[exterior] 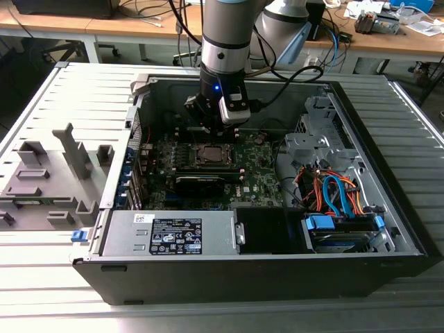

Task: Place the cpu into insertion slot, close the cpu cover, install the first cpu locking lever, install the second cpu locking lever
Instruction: 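Install the first cpu locking lever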

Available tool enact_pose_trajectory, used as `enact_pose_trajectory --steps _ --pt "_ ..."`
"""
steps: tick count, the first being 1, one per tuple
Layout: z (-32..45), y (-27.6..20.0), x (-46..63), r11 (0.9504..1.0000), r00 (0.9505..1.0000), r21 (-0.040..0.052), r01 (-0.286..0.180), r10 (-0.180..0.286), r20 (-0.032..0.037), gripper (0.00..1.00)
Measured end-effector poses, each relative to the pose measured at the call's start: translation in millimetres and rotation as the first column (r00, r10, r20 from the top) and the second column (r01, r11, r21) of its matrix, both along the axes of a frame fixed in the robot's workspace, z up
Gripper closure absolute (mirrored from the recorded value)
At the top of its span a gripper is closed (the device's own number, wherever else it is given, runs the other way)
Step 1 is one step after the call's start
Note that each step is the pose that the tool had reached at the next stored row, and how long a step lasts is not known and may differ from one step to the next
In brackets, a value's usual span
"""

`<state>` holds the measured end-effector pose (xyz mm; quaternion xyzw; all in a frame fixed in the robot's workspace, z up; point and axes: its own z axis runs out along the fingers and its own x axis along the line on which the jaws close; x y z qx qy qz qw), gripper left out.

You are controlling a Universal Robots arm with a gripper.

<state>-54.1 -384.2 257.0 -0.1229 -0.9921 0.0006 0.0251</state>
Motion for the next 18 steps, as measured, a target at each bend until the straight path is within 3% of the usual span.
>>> enact_pose_trajectory --steps 18 --pt "-0.1 0.0 0.0 0.9996 0.9996 0.0 -0.026 0.026 0.0 0.89"
